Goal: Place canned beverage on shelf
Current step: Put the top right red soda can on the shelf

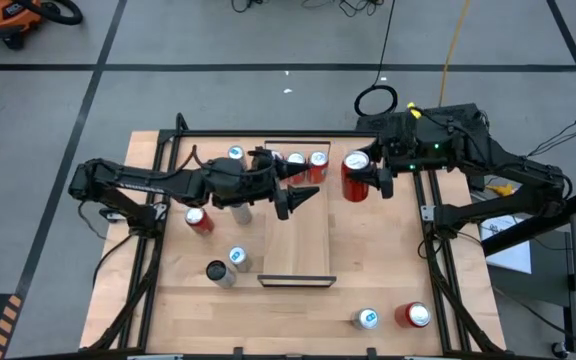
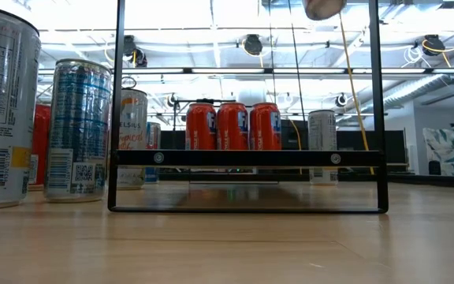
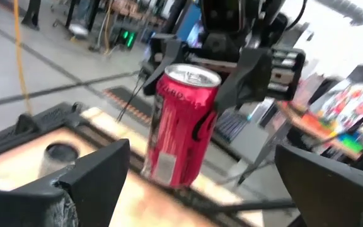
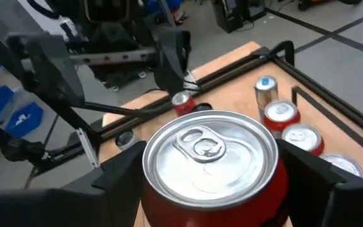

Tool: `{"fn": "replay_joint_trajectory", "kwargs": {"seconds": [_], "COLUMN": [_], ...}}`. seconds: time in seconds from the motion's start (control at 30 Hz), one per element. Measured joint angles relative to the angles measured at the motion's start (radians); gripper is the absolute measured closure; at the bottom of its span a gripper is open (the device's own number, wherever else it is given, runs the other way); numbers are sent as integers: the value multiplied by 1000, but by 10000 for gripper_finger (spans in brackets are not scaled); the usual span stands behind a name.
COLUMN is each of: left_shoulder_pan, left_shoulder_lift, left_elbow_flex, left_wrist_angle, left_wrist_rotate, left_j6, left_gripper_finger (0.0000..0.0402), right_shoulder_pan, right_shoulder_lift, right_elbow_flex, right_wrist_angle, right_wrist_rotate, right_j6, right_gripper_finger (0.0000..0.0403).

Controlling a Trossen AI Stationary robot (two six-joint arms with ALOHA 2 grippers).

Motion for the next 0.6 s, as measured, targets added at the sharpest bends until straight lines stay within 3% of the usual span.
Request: {"fn": "replay_joint_trajectory", "kwargs": {"seconds": [0.4, 0.6], "left_shoulder_pan": [-53, -66], "left_shoulder_lift": [-138, -179], "left_elbow_flex": [-1, -1], "left_wrist_angle": [-251, -366], "left_wrist_rotate": [8, 3], "left_j6": [-53, -53], "left_gripper_finger": [4, 4], "right_shoulder_pan": [21, 20], "right_shoulder_lift": [-129, -110], "right_elbow_flex": [-440, -559], "right_wrist_angle": [465, 543], "right_wrist_rotate": [-1, 1], "right_j6": [130, 174], "right_gripper_finger": [135, 135]}}
